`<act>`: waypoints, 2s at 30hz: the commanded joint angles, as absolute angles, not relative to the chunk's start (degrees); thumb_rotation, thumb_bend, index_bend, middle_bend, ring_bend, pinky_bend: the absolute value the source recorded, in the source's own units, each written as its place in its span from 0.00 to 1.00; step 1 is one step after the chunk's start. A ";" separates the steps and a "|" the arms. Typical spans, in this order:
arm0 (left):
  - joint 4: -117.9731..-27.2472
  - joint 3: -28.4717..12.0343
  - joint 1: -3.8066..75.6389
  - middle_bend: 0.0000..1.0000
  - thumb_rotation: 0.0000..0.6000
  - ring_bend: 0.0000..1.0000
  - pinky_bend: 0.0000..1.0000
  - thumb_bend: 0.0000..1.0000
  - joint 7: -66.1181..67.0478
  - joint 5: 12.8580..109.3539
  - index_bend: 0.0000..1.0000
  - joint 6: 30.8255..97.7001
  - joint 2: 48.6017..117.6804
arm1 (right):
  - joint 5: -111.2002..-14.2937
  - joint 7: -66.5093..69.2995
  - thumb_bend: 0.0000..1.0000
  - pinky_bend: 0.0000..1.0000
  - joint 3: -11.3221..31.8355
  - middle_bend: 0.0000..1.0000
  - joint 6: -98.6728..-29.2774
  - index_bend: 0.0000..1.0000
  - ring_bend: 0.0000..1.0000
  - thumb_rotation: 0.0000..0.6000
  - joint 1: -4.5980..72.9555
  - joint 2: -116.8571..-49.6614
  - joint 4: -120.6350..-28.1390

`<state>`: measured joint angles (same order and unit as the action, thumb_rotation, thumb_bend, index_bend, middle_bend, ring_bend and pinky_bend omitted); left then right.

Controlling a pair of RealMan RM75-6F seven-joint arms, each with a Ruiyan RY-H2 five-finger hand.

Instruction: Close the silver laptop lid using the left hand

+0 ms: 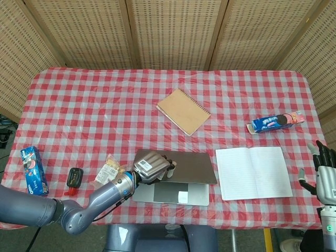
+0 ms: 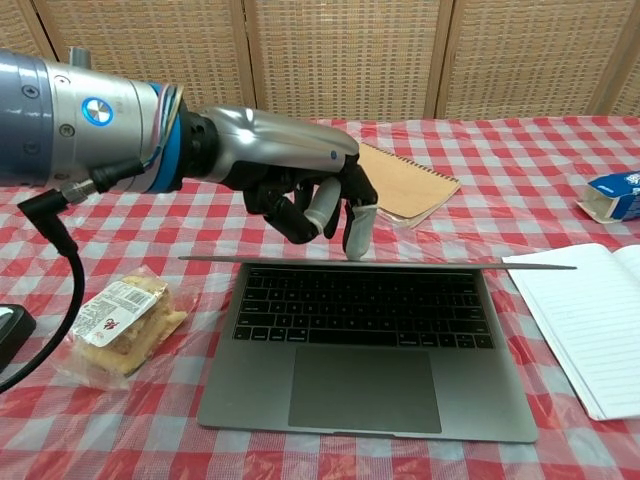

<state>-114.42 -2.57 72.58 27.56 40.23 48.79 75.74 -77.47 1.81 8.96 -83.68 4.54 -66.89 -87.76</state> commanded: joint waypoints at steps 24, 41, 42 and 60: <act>-111.27 1.57 70.69 0.39 1.00 0.35 0.46 1.00 29.60 40.28 0.49 47.82 83.23 | -78.32 1.79 0.72 0.00 8.73 0.00 -84.86 0.02 0.00 1.00 3.92 -65.57 -89.94; -106.93 3.43 71.36 0.39 1.00 0.35 0.46 1.00 31.89 36.39 0.49 47.17 88.40 | -77.62 2.07 0.72 0.00 8.92 0.00 -84.40 0.03 0.00 1.00 4.00 -65.59 -89.61; -106.52 3.66 71.29 0.39 1.00 0.35 0.46 1.00 31.91 36.16 0.49 47.06 88.70 | -77.50 2.14 0.72 0.00 8.91 0.00 -84.23 0.03 0.00 1.00 4.02 -65.59 -89.64; -108.85 1.73 66.74 0.23 1.00 0.24 0.36 0.98 27.60 42.66 0.34 51.71 85.95 | -78.69 1.98 0.72 0.00 8.76 0.00 -85.36 0.03 0.00 1.00 3.81 -65.45 -90.09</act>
